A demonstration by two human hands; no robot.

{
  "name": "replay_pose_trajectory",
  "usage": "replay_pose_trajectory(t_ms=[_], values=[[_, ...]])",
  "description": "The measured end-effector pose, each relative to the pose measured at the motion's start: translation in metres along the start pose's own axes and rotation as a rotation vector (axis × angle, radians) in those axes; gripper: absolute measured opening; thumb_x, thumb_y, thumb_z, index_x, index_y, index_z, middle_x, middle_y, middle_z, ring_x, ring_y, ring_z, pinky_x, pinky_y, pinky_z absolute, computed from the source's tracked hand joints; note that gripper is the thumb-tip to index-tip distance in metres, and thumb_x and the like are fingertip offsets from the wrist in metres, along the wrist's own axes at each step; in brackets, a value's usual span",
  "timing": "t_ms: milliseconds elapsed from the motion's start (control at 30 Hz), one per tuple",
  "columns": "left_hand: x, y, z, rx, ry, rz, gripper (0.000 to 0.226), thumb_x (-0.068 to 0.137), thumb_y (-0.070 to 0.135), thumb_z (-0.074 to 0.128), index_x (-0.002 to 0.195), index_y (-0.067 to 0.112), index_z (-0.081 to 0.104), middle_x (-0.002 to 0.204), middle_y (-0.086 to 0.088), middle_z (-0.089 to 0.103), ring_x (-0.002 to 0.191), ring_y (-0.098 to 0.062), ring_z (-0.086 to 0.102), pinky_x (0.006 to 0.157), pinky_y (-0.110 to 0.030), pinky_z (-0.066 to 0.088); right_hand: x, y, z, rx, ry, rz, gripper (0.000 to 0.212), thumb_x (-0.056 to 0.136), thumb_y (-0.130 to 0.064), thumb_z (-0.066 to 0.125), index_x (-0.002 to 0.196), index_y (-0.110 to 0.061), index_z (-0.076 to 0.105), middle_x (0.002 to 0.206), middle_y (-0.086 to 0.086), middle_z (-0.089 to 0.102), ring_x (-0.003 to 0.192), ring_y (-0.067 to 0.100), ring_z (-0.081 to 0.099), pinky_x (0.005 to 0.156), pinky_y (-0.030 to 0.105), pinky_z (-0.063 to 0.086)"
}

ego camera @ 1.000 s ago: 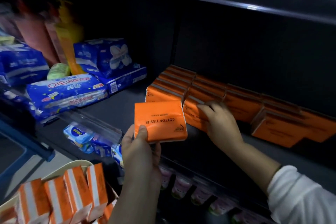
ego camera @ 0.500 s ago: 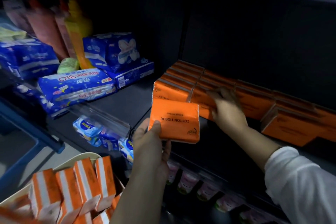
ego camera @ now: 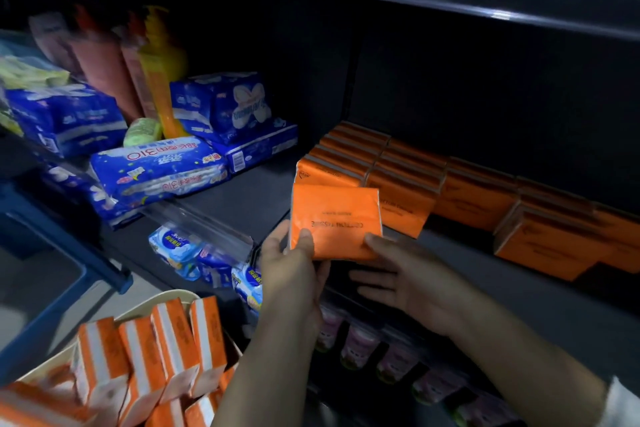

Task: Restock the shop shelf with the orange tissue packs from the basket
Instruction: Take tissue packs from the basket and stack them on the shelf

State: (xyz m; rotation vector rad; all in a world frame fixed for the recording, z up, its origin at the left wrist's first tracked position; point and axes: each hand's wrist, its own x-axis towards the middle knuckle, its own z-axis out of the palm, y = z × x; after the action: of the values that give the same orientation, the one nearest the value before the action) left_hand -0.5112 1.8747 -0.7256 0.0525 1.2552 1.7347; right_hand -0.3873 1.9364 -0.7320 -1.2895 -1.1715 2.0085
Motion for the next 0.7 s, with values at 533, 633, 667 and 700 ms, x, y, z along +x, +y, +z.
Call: replay_pose_trajectory(t_ms=[533, 633, 667, 700], values=[[0.015, -0.011, -0.023, 1.251, -0.008, 0.701, 0.075, 0.081, 0.035, 0.068, 0.141, 0.035, 0.022, 0.126, 0.009, 0.030, 0.116, -0.014, 0.035, 0.094, -0.036, 0.042, 0.059, -0.062, 0.045, -1.428, 0.200, -0.542, 0.054, 0.071, -0.023, 0.072, 0.120, -0.026, 0.050, 0.114, 0.001, 0.063, 0.103, 0.020, 0.059, 0.084, 0.028, 0.048], [0.027, -0.009, -0.030, 1.304, -0.041, 0.735, 0.074, 0.083, 0.031, 0.067, 0.142, 0.041, 0.023, 0.123, 0.010, 0.033, 0.110, -0.014, 0.039, 0.089, -0.035, 0.044, 0.066, -0.048, 0.038, -1.463, 0.112, -0.511, 0.058, 0.070, -0.030, 0.075, 0.123, -0.029, 0.052, 0.121, -0.004, 0.059, 0.113, 0.016, 0.053, 0.092, 0.028, 0.044], [0.031, -0.008, -0.032, 1.306, -0.060, 0.740, 0.075, 0.083, 0.029, 0.067, 0.143, 0.041, 0.023, 0.123, 0.009, 0.034, 0.109, -0.014, 0.040, 0.088, -0.036, 0.045, 0.064, -0.045, 0.032, -1.494, 0.113, -0.517, 0.063, 0.070, -0.032, 0.076, 0.127, -0.030, 0.050, 0.126, -0.005, 0.055, 0.117, 0.016, 0.049, 0.096, 0.030, 0.042], [0.037, -0.008, -0.033, 1.306, -0.077, 0.743, 0.075, 0.083, 0.027, 0.067, 0.143, 0.042, 0.024, 0.123, 0.009, 0.034, 0.108, -0.014, 0.041, 0.088, -0.036, 0.045, 0.061, -0.043, 0.024, -1.522, 0.120, -0.542, 0.068, 0.070, -0.033, 0.077, 0.131, -0.029, 0.047, 0.129, -0.005, 0.050, 0.120, 0.016, 0.045, 0.100, 0.033, 0.039]])
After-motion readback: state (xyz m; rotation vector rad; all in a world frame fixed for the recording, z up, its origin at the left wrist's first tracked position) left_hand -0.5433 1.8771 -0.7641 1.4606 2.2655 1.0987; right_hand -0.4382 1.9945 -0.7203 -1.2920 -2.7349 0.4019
